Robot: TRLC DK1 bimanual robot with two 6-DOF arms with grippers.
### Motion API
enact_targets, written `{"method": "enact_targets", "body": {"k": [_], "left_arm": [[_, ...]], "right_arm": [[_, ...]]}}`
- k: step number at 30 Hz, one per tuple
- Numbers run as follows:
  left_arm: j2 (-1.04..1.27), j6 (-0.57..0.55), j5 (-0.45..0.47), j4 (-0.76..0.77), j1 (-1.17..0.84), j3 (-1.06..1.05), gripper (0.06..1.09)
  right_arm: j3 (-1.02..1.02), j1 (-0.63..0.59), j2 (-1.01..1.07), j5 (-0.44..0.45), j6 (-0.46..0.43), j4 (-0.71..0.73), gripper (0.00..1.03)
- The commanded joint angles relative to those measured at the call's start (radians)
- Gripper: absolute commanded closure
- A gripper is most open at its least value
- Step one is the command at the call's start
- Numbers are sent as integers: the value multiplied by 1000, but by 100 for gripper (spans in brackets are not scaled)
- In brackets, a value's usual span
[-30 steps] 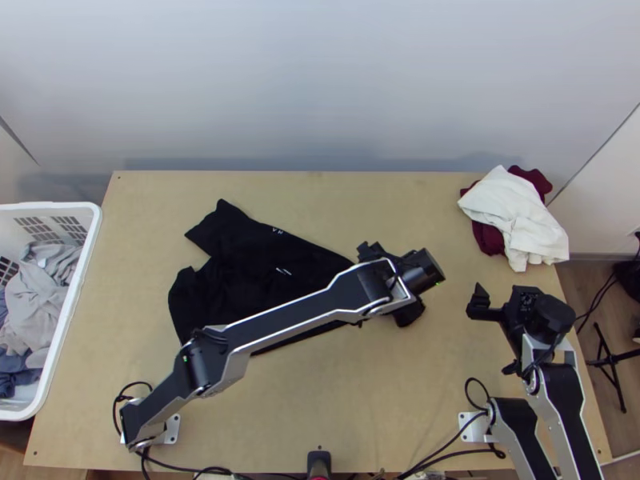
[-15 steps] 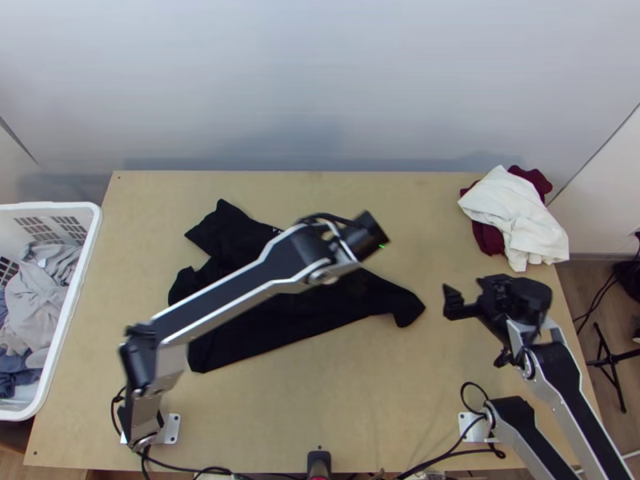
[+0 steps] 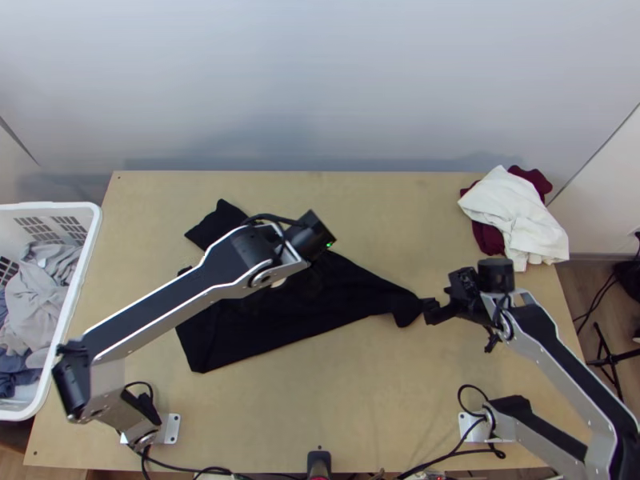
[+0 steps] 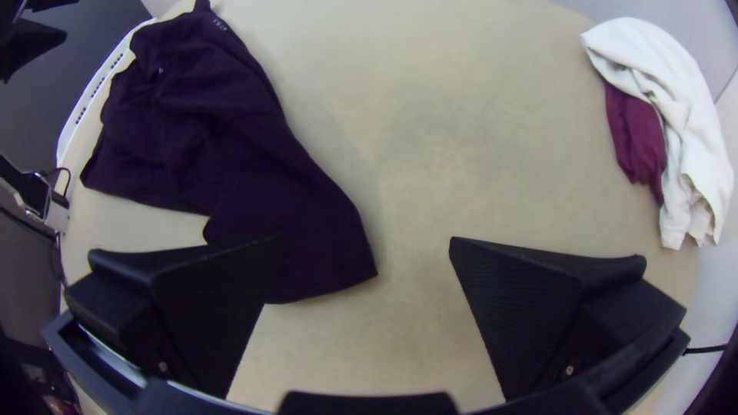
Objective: Fold the t-shirt
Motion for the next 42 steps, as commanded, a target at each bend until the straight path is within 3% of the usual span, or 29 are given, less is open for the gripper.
{"method": "enact_targets", "body": {"k": [1,11,23,30,33,42], "left_arm": [[-74,-1,-22,13,28,-83,10],[-96,-1,-30,28,51,-136,10],[-96,2,-48,36,57,-136,10],[-100,4,-54,36,75,-143,10],[-102,2,-54,37,78,-154,10],[-125,11,-57,42,103,-177,10]], "right_arm": [[48,13,116,-59,-23,-27,4],[60,64,81,-68,-96,-175,7],[45,74,162,-25,-122,-117,7],[109,119,207,-19,-80,-97,7],[123,151,237,-13,-73,-96,15],[86,194,293,18,-63,-86,15]]}}
